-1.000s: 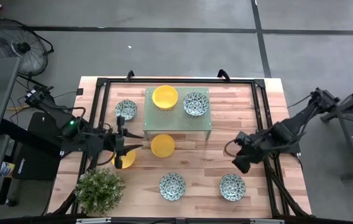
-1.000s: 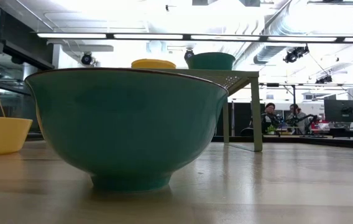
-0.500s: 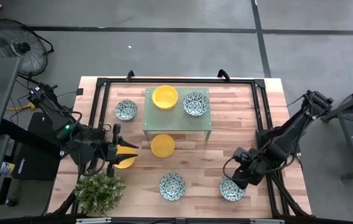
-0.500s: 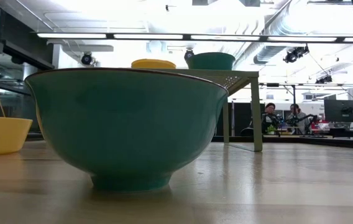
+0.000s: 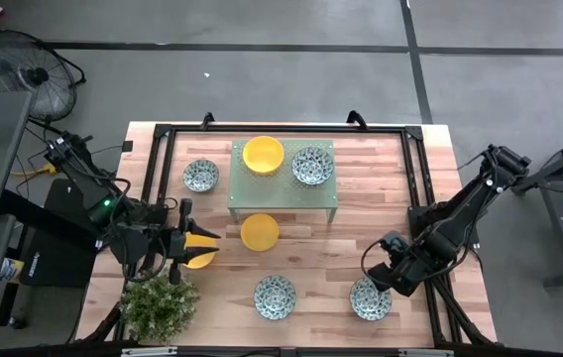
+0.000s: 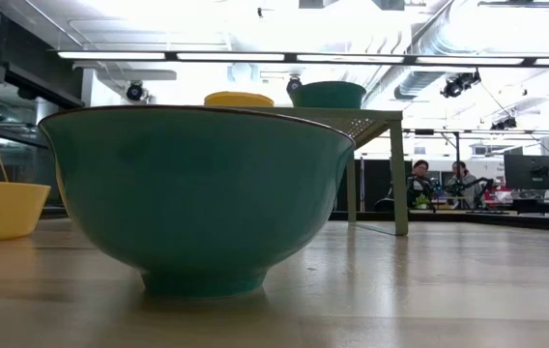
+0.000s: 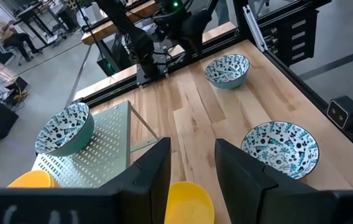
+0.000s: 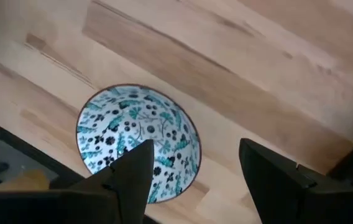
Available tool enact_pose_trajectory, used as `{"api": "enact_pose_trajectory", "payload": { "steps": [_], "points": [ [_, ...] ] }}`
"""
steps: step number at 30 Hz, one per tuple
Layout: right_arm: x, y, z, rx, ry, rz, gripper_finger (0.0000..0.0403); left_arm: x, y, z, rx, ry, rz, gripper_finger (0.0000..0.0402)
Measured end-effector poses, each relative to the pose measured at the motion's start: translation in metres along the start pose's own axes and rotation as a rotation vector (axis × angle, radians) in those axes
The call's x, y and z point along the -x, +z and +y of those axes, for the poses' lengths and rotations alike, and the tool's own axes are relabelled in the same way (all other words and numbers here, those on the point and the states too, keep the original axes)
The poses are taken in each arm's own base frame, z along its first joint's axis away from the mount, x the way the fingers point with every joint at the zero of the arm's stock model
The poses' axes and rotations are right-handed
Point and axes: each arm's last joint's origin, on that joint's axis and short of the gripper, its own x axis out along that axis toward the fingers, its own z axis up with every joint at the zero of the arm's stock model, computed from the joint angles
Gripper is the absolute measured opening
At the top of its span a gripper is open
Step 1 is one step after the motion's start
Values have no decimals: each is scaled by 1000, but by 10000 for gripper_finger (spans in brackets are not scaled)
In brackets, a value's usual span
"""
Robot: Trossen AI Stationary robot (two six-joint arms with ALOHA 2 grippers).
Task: Pick & Place Mini bowls
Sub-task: Stack the blue bowl on top of the blue bowl on the shelf
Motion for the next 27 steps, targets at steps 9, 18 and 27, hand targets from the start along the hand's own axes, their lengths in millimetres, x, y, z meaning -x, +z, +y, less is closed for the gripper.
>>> {"api": "enact_pose_trajectory", "payload": {
  "steps": [9, 18, 27],
  "points": [
    [-25, -16, 16, -96, -33, 113, 224, 0, 0, 0, -4, 0, 1, 121],
    [-54, -34, 21, -140, -119, 154, 224, 0, 0, 0, -8, -19, 1, 121],
    [-66, -41, 19, -148, -161, 126, 224, 0, 0, -1, -11, -28, 1, 121]
  ]
}}
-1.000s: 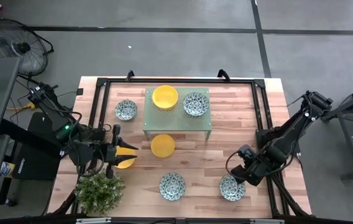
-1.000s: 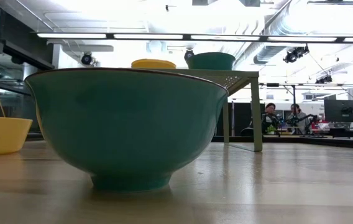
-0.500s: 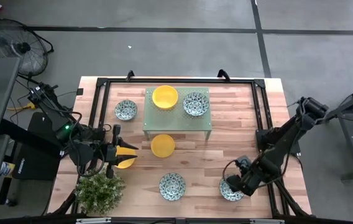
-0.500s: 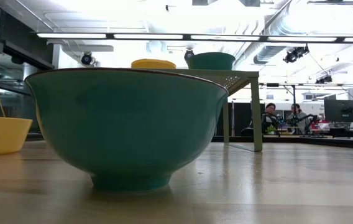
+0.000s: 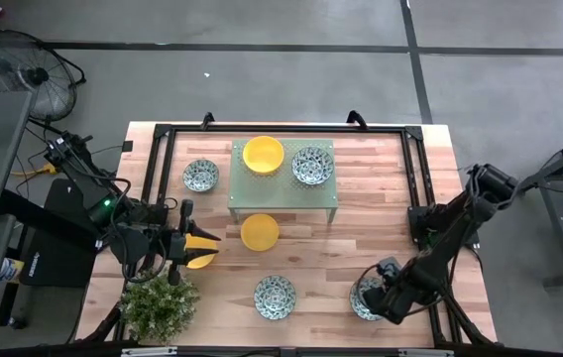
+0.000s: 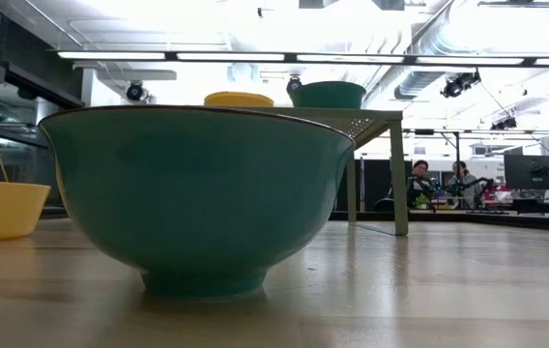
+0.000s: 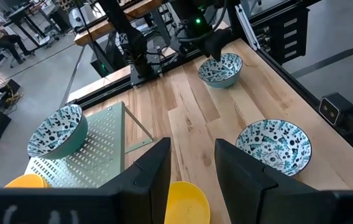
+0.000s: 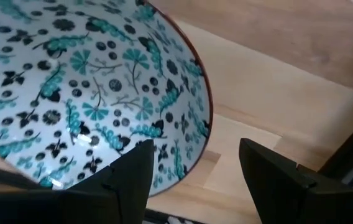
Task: Pick & Place Mini bowls
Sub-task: Stack the blue bowl on top of the blue bowl on the shelf
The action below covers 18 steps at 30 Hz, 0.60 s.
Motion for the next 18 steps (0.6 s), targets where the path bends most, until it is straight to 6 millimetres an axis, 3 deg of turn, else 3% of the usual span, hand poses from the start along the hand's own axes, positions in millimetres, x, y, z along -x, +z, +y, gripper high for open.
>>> {"api": "enact_pose_trajectory", "payload": {
  "steps": [10, 18],
  "points": [
    [-13, -1, 5, -41, -23, -5, 221, 0, 0, 0, 1, 0, 0, 121],
    [-13, -1, 5, -57, -24, -4, 163, 0, 0, 0, 1, 0, 0, 121]
  ]
}}
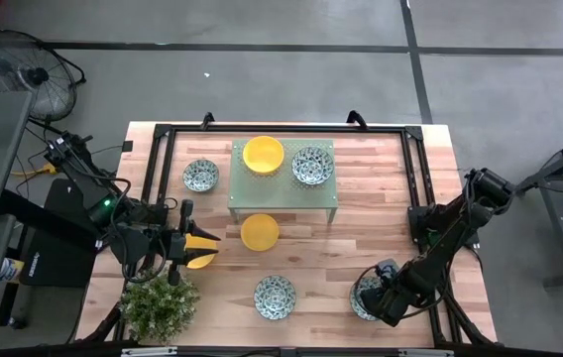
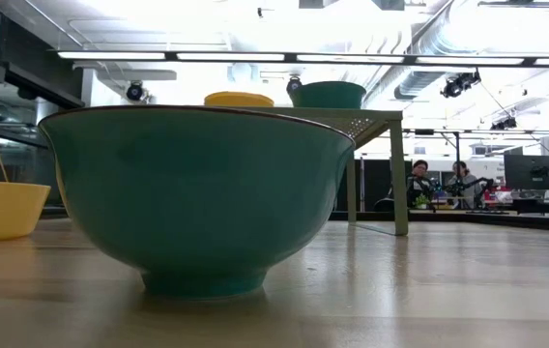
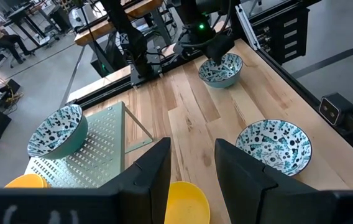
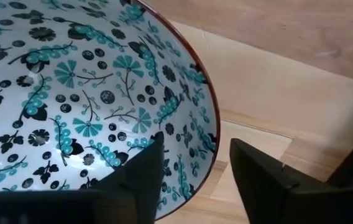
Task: Pick & Place Mini bowls
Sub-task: Stack the blue bowl on top of the blue bowl on the shelf
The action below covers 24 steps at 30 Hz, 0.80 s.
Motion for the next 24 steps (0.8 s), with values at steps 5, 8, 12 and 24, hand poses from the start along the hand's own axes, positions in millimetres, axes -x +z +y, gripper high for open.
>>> {"api": "enact_pose_trajectory", "payload": {
  "steps": [5, 8, 12, 24],
  "points": [
    [0, 0, 0, 1, 0, 0, 123, 0, 0, 0, 1, 0, 0, 121],
    [0, 0, 0, 6, 1, -3, 105, 0, 0, 0, 1, 0, -1, 121],
    [0, 1, 1, 11, 12, -17, 86, 0, 0, 0, 1, 0, -1, 121],
    [1, 11, 7, 9, 43, -59, 70, 0, 0, 0, 1, 0, 0, 121]
  ]
}}
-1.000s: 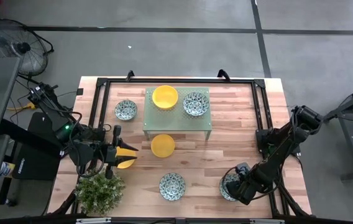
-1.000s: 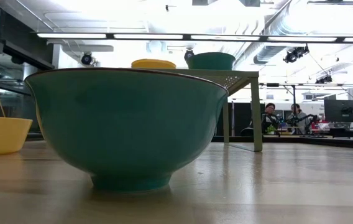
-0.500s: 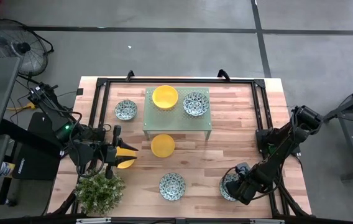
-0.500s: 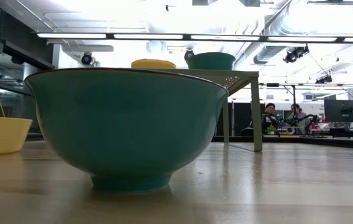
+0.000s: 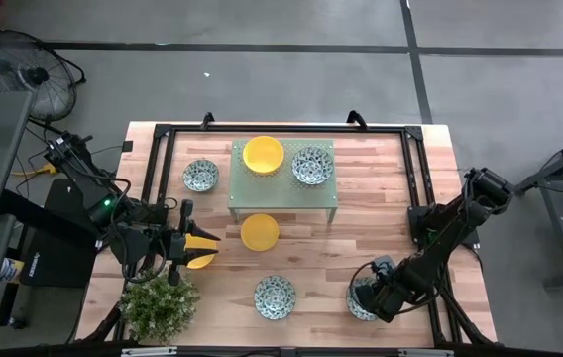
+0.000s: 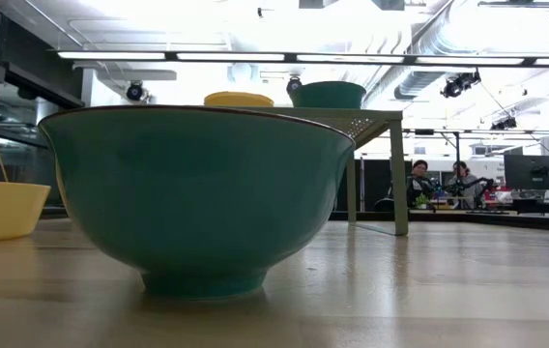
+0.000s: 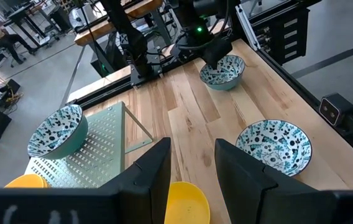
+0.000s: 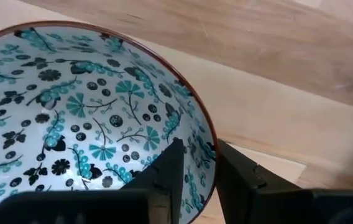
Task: Pick & Place Mini bowls
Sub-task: Stack the blue bowl on top of the blue bowl on the shelf
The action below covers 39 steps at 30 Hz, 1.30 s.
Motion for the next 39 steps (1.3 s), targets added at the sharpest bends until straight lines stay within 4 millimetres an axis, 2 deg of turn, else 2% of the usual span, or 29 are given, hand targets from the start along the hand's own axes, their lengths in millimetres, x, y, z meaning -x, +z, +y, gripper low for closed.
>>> {"api": "enact_pose_trajectory", "payload": {
  "steps": [6, 14, 26, 39],
  "points": [
    [0, 4, 2, 0, 1, -6, 66, 0, 0, 0, -7, 0, 0, 121],
    [3, 3, 4, 9, 22, -2, 9, 0, 0, 0, -23, -1, 0, 121],
    [5, 4, 4, 44, 35, -3, 5, 0, 0, 0, -27, -1, 1, 121],
    [33, 10, -9, 91, 92, -8, 0, 0, 0, 0, -31, -2, 0, 121]
  ]
}}
